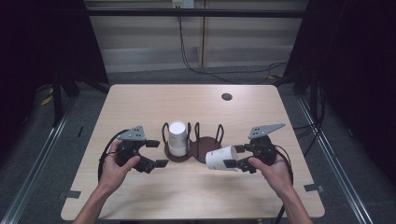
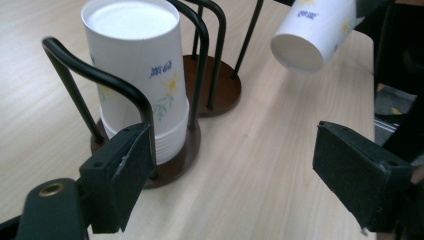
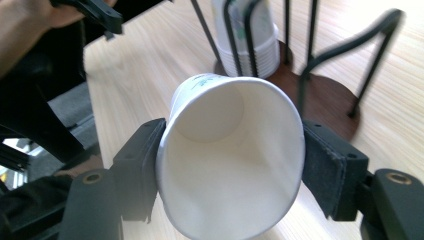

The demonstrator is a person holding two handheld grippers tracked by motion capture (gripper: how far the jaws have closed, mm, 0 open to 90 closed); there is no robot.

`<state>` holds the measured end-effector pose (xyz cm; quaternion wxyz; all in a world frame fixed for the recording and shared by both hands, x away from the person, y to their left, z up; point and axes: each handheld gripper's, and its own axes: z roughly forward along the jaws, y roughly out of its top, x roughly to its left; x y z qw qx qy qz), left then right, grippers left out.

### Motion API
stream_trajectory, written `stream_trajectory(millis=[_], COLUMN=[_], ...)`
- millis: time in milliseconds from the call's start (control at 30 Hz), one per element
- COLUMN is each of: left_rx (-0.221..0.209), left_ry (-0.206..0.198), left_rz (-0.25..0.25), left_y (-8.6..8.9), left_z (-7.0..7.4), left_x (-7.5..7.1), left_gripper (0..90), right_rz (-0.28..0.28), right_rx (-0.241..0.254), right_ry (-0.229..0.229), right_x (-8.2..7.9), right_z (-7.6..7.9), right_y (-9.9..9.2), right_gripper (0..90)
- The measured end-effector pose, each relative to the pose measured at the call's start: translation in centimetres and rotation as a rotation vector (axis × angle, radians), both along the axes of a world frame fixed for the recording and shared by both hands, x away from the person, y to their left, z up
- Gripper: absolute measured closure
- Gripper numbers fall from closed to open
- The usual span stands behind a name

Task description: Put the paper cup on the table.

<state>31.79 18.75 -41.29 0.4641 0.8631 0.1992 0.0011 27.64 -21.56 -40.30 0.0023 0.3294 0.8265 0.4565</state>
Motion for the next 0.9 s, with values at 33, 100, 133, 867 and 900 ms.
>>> stream_trajectory(millis=[33,100,133,867,900], left_rx=[-0.001,0.008,0.012,0.039,0.035], left_ry=[-0.003,0.000,0.000,-0.022,-0.022], left_rz=[0.002,-0.001,-0.001,0.019,0.020], left_y=[0.0,0.1,0.1,1.6,1.6], left_z=[0.0,-0.1,-0.1,-0.2,-0.3], left_x=[-0.1,-0.2,-0.3,-1.1,-1.1], left_gripper=[16.2,16.2,16.2,16.2,16.2], right_rz=[-0.006,-0.018,-0.026,-0.178,-0.184], right_rx=[-0.001,-0.022,-0.030,-0.204,-0.219], right_ry=[0.004,0.007,0.013,0.055,0.057], right_x=[0.0,0.0,0.1,2.7,2.9], right_z=[0.1,0.1,0.1,0.3,0.3], right_y=[-0.3,-0.9,-1.1,-4.6,-4.7], right_gripper=[30.9,30.9,30.9,30.1,30.1])
